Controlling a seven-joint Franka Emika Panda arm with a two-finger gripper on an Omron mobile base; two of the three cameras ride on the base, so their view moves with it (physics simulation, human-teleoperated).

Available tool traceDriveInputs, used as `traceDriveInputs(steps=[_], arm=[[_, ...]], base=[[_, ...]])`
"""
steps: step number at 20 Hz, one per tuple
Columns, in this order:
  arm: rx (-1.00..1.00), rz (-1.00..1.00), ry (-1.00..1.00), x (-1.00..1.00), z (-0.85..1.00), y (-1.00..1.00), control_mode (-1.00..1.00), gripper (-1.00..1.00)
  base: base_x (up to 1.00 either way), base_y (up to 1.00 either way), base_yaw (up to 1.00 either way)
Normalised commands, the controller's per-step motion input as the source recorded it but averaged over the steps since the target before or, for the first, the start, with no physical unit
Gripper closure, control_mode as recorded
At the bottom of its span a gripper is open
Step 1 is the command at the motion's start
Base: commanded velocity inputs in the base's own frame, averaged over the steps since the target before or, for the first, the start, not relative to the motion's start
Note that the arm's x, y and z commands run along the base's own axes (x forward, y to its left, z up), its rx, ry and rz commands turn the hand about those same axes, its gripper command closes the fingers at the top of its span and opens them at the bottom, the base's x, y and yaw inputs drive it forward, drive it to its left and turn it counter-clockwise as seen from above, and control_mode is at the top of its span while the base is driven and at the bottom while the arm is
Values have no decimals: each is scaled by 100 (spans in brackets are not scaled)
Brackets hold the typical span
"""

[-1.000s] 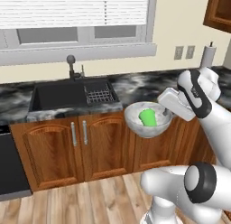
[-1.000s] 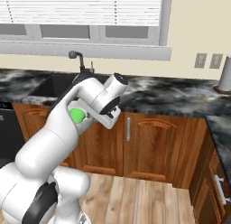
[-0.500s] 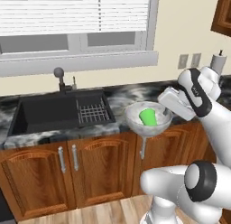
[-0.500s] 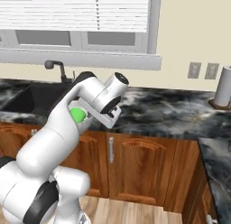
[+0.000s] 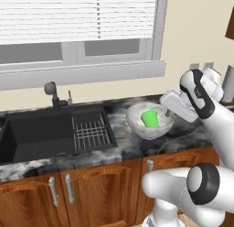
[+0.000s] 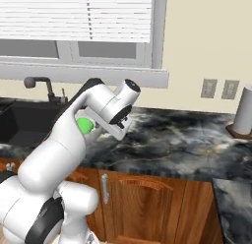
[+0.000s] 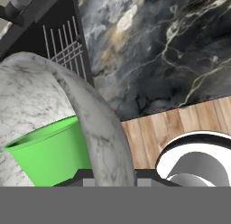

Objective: Place the cup inside the bowl on the dining table and move the bowl to any counter.

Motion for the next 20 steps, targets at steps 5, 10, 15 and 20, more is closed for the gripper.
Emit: traceDriveInputs(steps=[5, 10, 15, 20], arm=[[0, 0, 0, 0, 0, 0, 100, 100], [0, 0, 0, 0, 0, 0, 100, 100], [0, 0, 0, 0, 0, 0, 100, 100], [0, 0, 0, 0, 0, 0, 100, 100]], base=[[70, -18, 0], [68, -15, 0], [11, -8, 0], [0, 0, 0]])
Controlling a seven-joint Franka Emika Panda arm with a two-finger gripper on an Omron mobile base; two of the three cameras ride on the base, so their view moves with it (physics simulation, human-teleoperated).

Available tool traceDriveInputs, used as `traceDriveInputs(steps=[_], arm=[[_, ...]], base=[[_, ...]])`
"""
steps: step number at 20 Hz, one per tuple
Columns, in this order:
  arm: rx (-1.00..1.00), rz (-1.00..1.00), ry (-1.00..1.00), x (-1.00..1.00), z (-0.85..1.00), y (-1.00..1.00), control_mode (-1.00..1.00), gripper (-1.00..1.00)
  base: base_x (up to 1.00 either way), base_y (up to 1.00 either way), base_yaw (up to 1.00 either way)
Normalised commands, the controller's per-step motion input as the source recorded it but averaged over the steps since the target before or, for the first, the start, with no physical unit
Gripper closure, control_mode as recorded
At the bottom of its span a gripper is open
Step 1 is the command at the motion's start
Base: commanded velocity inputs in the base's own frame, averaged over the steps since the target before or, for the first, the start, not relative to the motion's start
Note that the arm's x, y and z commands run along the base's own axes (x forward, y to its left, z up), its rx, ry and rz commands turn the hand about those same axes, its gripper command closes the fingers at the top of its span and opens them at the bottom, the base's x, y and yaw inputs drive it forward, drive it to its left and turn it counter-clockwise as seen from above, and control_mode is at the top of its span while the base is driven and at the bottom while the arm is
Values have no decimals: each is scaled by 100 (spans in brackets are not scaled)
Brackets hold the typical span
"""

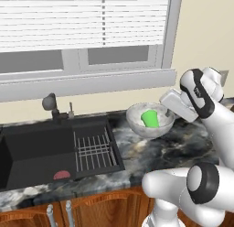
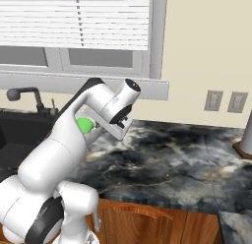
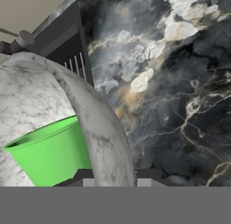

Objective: Place the cup inside the bowl on the dining table and move the bowl to any counter.

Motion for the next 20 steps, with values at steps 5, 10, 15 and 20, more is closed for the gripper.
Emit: traceDriveInputs(steps=[5, 10, 15, 20], arm=[[0, 0, 0, 0, 0, 0, 100, 100], [0, 0, 0, 0, 0, 0, -100, 100], [0, 0, 0, 0, -2, 0, -100, 100], [0, 0, 0, 4, -18, 0, -100, 100]], base=[[0, 0, 0], [0, 0, 0], [0, 0, 0], [0, 0, 0]])
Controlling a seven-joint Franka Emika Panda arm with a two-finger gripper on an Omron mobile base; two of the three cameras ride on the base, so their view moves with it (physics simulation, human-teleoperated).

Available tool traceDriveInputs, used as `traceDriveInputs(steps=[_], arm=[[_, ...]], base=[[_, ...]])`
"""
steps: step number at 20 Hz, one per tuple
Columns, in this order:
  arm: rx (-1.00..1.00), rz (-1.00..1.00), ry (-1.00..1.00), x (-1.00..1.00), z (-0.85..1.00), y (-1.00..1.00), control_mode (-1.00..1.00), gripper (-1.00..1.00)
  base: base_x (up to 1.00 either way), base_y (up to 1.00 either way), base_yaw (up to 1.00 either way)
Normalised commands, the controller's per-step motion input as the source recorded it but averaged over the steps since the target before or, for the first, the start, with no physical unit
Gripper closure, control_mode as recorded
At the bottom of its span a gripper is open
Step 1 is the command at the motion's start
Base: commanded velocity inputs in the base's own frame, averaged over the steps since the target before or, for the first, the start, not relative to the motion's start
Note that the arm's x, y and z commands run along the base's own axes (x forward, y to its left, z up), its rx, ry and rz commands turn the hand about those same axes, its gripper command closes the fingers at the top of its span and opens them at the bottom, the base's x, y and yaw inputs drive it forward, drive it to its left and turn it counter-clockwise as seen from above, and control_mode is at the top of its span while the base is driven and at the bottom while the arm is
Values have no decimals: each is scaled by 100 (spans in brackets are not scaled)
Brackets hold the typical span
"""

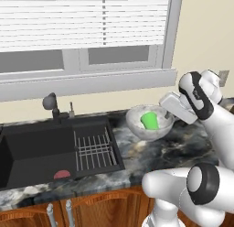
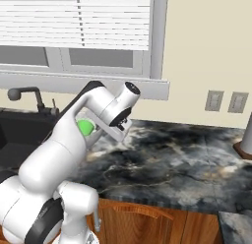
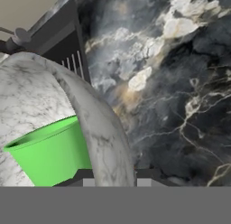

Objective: Place the cup inside the bowl on the dining table and move the bowl to any counter.

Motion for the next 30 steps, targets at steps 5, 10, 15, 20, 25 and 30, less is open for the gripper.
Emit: traceDriveInputs(steps=[5, 10, 15, 20, 25, 30], arm=[[0, 0, 0, 12, -32, 0, -100, 100], [0, 0, 0, 29, -23, 0, -100, 100], [0, 0, 0, 53, -16, 0, -100, 100], [3, 0, 0, 27, -13, 0, -100, 100], [3, 0, 0, 8, -21, 0, -100, 100], [0, 0, 0, 1, -20, 0, -100, 100]], base=[[0, 0, 0], [0, 0, 0], [0, 0, 0], [0, 0, 0], [0, 0, 0], [0, 0, 0]])
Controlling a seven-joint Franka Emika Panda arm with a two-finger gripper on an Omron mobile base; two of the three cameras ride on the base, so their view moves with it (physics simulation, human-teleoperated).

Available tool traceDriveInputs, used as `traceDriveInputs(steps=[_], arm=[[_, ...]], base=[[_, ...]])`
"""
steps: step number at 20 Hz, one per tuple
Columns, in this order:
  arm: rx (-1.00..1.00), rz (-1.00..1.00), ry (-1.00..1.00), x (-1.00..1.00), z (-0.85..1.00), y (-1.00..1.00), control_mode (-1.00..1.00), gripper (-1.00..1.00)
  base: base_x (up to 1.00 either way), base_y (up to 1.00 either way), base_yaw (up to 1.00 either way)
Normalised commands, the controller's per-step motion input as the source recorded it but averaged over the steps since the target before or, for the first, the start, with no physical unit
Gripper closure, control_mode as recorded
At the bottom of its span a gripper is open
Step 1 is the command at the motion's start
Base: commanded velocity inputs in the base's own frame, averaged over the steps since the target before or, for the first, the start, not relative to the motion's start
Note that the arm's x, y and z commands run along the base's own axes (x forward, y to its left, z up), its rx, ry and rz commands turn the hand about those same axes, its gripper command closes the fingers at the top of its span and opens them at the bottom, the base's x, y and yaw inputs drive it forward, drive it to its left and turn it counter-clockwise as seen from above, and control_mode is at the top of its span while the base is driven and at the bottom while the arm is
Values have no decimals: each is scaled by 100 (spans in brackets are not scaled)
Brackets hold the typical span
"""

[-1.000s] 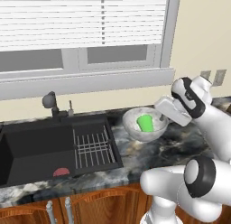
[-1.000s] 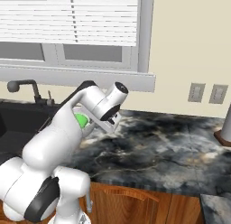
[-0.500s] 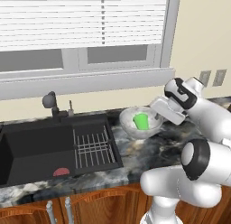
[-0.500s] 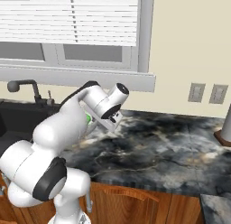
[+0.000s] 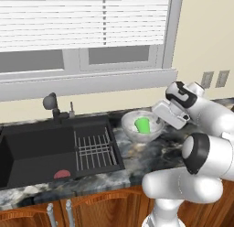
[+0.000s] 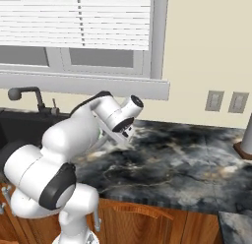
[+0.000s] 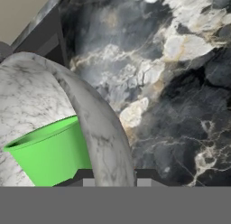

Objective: Place the cup inside the bowl on the dining table and move the bowl to any counter.

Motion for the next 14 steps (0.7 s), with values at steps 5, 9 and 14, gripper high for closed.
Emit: traceDriveInputs(steps=[5, 9, 14], arm=[[0, 0, 0, 0, -18, 0, -100, 100], [0, 0, 3, 0, -5, 0, -100, 100], [0, 0, 5, 0, -1, 0, -100, 100]], base=[[0, 0, 0], [0, 0, 0], [0, 0, 0]])
